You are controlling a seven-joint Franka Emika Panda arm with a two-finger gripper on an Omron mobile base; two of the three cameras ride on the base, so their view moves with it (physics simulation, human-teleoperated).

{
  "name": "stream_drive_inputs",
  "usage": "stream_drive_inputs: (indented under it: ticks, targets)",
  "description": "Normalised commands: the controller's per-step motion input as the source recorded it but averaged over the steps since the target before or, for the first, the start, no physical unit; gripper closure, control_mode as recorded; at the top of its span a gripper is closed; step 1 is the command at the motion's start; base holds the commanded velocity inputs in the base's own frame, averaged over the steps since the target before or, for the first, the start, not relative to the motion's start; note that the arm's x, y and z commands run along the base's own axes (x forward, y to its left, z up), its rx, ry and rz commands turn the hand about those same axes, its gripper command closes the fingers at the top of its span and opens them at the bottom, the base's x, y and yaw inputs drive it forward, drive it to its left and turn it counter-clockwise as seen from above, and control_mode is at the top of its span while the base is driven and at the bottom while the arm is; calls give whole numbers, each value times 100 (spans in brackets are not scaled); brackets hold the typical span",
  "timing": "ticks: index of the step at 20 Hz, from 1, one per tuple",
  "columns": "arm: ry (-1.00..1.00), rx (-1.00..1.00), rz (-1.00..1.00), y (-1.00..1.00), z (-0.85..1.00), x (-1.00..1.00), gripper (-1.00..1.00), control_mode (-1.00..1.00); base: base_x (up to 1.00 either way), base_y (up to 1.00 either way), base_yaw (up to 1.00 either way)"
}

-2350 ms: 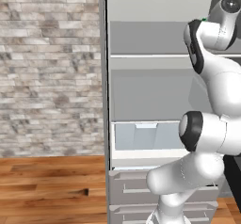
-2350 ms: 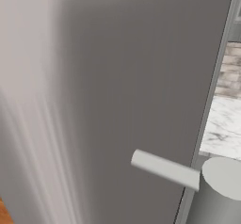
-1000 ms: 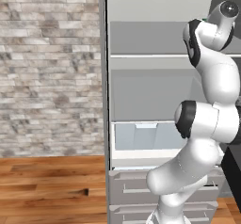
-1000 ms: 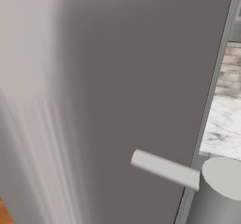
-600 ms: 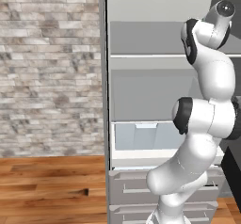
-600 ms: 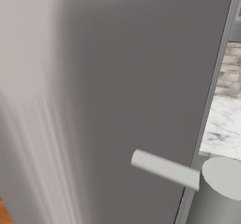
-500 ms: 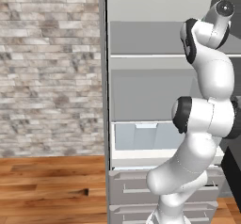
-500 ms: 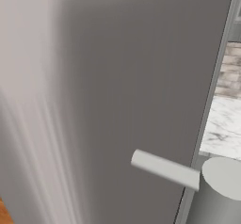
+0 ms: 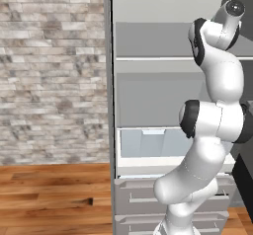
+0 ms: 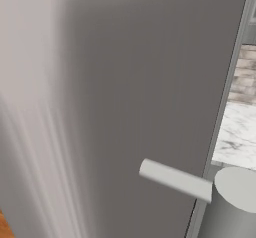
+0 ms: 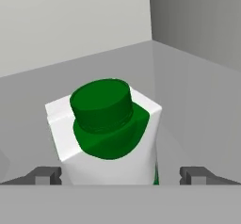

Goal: Take a sugar cube from the saucer and place it inside the coffee. Then, grab milk from the fridge and place it next to the coffee on the counter to sweeten the coffee.

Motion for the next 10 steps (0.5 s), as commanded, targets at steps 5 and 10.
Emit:
stream_drive_inputs:
  ticks: [5,10]
  targets:
    - [0,0,0,0,-6,0,100,-100,0,0,0]
    - [-3,0,0,0,-8,0,100,-100,0,0,0]
